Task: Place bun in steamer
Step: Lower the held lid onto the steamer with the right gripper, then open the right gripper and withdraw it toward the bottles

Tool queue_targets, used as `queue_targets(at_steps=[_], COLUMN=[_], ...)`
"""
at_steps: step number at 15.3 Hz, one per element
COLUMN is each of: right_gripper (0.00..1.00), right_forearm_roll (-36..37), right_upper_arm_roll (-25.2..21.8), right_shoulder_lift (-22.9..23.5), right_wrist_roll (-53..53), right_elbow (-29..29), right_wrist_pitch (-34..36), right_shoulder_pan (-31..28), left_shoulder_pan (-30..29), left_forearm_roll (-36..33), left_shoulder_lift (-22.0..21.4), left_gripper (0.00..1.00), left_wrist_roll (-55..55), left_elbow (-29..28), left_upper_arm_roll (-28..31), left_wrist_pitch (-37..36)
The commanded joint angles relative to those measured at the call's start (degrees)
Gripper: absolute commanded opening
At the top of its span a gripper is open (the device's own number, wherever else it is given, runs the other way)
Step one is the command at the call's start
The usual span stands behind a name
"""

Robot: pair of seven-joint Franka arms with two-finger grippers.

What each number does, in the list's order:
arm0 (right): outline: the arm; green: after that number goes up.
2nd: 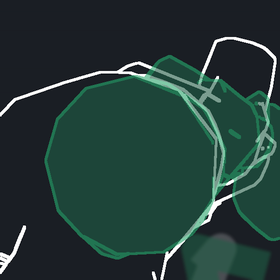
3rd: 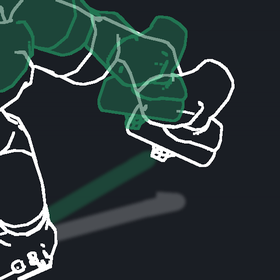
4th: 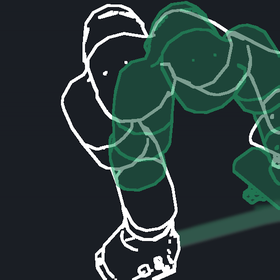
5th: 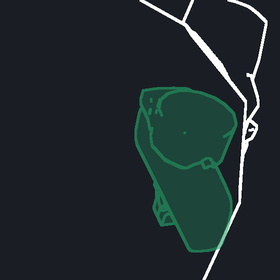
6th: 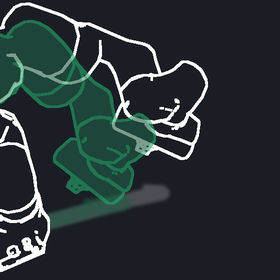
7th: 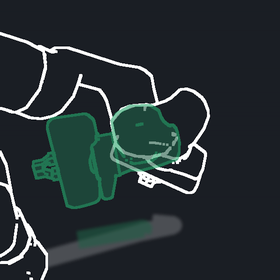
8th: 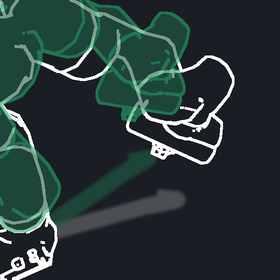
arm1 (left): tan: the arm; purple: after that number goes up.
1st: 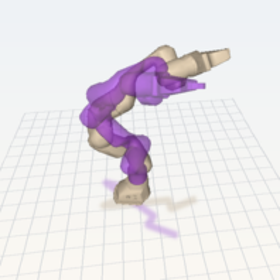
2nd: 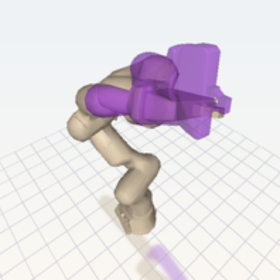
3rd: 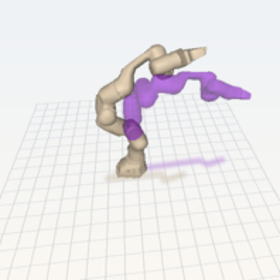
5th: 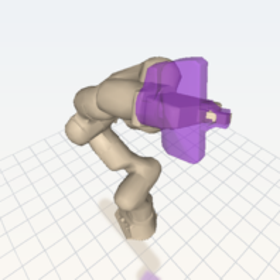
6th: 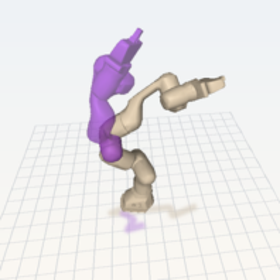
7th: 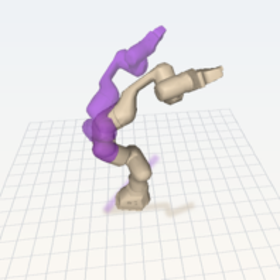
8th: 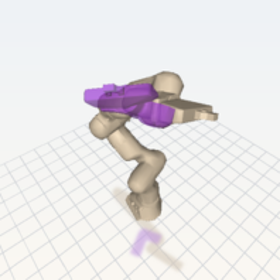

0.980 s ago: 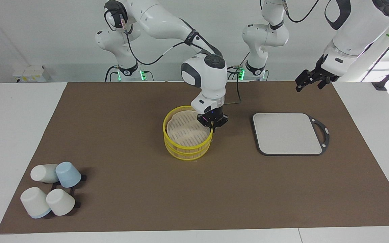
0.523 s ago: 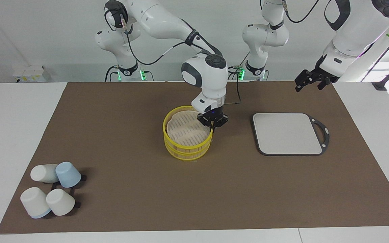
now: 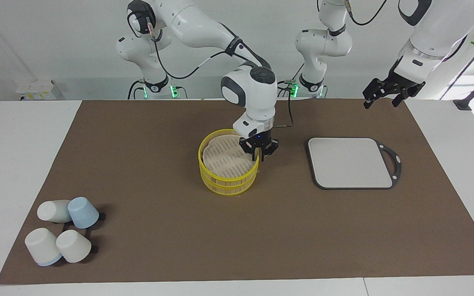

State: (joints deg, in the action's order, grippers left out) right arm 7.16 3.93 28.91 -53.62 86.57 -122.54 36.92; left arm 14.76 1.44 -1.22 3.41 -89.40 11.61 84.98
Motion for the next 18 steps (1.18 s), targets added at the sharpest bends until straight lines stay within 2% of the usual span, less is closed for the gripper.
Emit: queue_targets(at_steps=[1, 6, 13, 18], right_gripper=[1.00, 1.00, 1.00, 1.00], right_forearm_roll=[0.13, -1.53, -1.71, -1.71], right_upper_arm_roll=[0.46, 0.55, 0.55, 0.46], right_shoulder_lift=[-2.54, -7.10, -10.01, -15.80], right_wrist_roll=[-0.09, 10.79, 30.92, 42.61], right_elbow=[1.49, 1.41, 1.58, 1.32], right_wrist_pitch=[0.89, 6.51, 13.98, 19.60], right_shoulder_pan=[-1.94, -7.82, -17.31, -24.34], left_shoulder_pan=[0.71, 0.62, 0.71, 0.80], left_forearm_roll=[-0.73, -0.91, -0.91, -0.82], left_shoulder_lift=[0.51, 0.52, 0.51, 0.51], left_gripper=[1.00, 1.00, 1.00, 1.00], left_wrist_roll=[-2.00, -3.14, -3.15, -3.06], left_elbow=[1.34, 1.16, 1.07, 0.99], left_upper_arm_roll=[0.78, 0.87, 0.78, 0.78], left_wrist_pitch=[-0.60, -0.25, -0.16, -0.16])
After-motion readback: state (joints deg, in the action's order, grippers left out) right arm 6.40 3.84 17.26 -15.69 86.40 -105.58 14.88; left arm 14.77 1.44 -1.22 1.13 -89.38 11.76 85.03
